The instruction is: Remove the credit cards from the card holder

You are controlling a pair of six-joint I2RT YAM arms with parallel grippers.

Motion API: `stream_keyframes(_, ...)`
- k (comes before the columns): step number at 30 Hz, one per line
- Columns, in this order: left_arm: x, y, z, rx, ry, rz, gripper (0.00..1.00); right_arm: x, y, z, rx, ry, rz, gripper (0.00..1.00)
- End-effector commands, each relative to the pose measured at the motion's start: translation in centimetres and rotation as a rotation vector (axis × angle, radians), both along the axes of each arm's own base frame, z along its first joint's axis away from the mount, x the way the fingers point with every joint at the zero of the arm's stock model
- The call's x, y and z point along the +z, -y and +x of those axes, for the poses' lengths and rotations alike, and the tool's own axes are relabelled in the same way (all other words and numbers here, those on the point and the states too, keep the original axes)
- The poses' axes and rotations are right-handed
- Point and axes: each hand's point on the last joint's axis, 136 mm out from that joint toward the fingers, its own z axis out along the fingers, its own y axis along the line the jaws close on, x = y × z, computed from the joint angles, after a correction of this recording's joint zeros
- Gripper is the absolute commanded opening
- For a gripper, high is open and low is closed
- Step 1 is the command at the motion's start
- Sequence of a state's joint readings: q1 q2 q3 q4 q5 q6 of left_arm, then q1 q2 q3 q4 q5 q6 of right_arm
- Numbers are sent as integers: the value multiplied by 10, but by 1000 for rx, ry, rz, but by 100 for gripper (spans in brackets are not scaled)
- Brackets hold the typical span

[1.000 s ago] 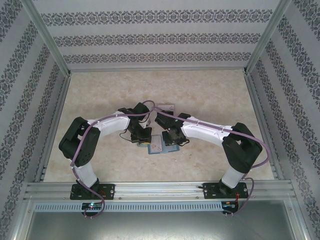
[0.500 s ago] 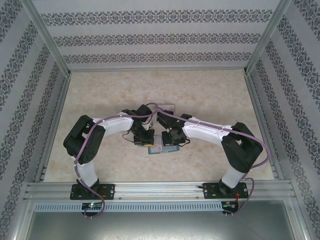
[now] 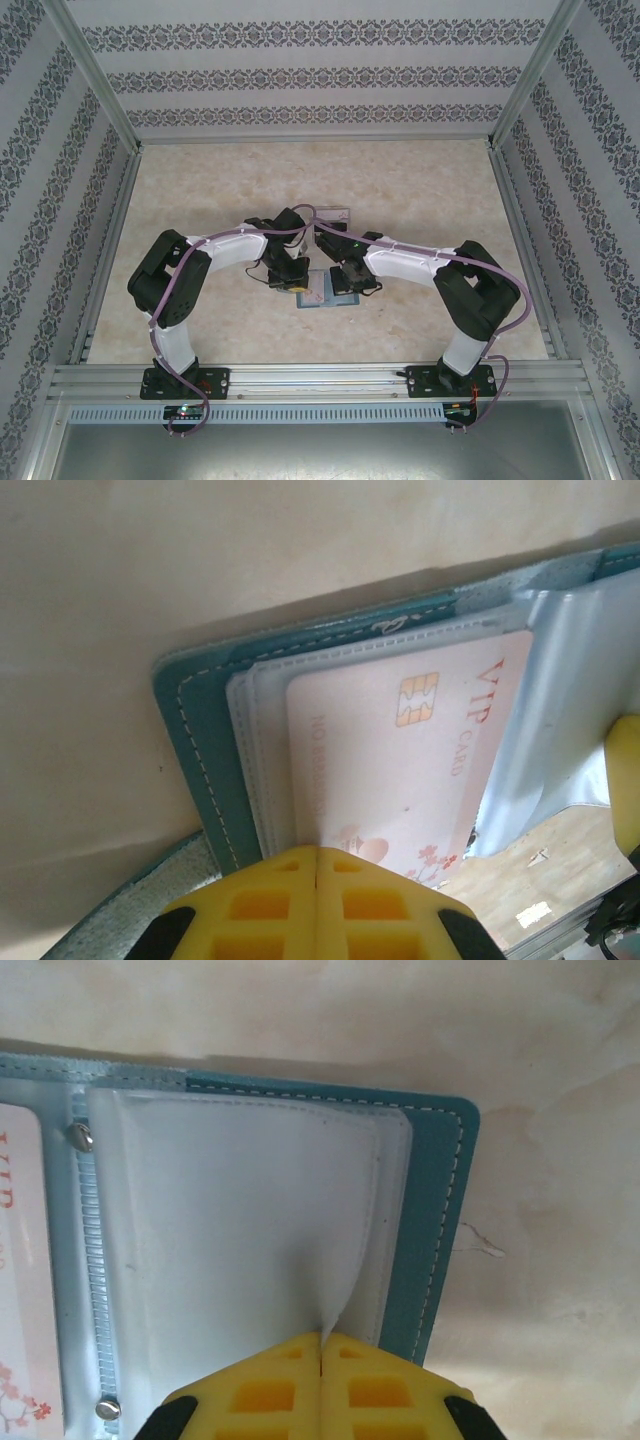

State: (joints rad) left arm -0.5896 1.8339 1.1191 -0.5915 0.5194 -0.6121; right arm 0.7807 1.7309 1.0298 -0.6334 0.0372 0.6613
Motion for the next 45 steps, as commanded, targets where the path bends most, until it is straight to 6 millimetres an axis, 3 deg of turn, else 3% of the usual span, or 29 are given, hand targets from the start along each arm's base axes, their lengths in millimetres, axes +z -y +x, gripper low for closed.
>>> stream_keyframes(1, 16, 10, 8, 14, 33, -24, 4, -10, 11, -1, 2, 2, -40, 4)
stream_keyframes(8, 33, 38, 17, 51, 46, -151, 4, -14, 6, -3, -10, -6, 6, 7)
stream_keyframes(17, 26, 71, 26, 111, 5, -306, 4, -12, 5, -2, -19, -11, 34, 8)
stream_keyframes(30, -6, 55, 22, 107, -26, -167, 3, -6, 8, -1, -36, -5, 50, 14)
stream_keyframes(34, -9, 54, 20, 104, -31, -159, 3, 6, 10, 0, -47, 20, 57, 25)
stream_keyframes(37, -9, 54, 20, 103, -30, -161, 3, 22, 9, 2, -50, 51, 85, 26)
stream_keyframes(45, -7, 57, 21, 99, -27, -173, 3, 46, -26, 1, -15, 45, 289, 20)
